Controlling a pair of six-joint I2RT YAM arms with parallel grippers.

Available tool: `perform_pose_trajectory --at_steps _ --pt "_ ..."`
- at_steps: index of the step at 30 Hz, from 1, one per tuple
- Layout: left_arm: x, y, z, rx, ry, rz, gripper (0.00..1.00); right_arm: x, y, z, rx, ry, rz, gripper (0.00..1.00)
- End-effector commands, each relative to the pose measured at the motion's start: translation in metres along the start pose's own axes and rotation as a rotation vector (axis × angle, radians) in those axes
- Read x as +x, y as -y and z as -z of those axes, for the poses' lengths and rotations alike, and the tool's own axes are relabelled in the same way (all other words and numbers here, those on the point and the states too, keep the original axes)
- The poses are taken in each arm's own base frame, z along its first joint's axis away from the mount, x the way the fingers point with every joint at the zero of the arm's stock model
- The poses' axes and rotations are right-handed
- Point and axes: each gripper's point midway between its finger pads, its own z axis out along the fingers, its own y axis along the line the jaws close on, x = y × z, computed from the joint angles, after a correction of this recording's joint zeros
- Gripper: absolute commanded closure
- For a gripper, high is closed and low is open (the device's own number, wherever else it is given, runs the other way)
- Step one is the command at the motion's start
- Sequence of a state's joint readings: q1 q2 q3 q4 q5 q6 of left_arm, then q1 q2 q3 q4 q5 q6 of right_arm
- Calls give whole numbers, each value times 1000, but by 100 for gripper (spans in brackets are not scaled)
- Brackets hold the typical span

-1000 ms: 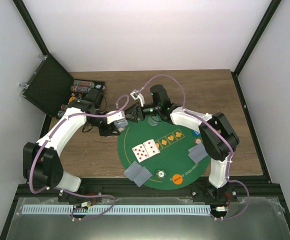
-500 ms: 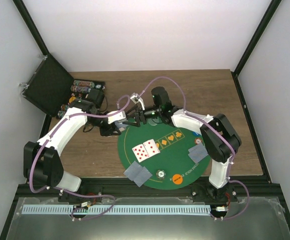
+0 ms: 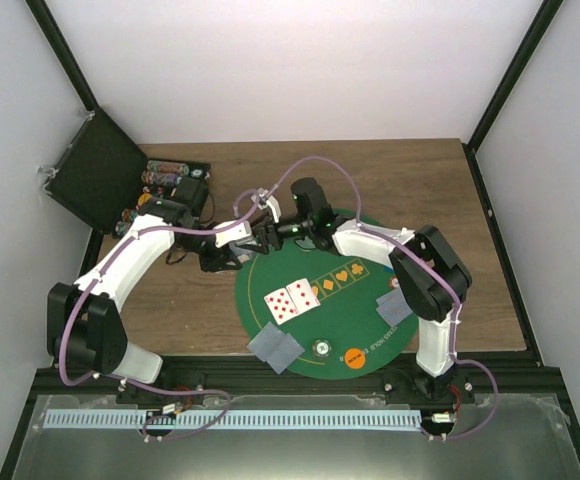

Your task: Distribute texas hold em gaming equipment

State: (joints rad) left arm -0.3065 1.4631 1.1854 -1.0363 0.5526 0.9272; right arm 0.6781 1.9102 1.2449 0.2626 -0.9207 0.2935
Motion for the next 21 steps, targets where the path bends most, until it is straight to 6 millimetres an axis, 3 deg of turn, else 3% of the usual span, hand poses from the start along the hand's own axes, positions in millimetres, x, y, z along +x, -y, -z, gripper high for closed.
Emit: perform_pose_trajectory --at_steps 1,6,13,21 --pt "-10 3 3 11 35 -33 65 -12 6 6 113 29 45 30" --pt "-6 2 1 7 23 -33 66 -10 21 23 231 27 21 44" --pt "-7 3 3 6 28 -35 66 -8 30 30 315 8 33 48" --pt "-5 1 0 4 18 -34 66 -12 21 36 309 -6 62 54"
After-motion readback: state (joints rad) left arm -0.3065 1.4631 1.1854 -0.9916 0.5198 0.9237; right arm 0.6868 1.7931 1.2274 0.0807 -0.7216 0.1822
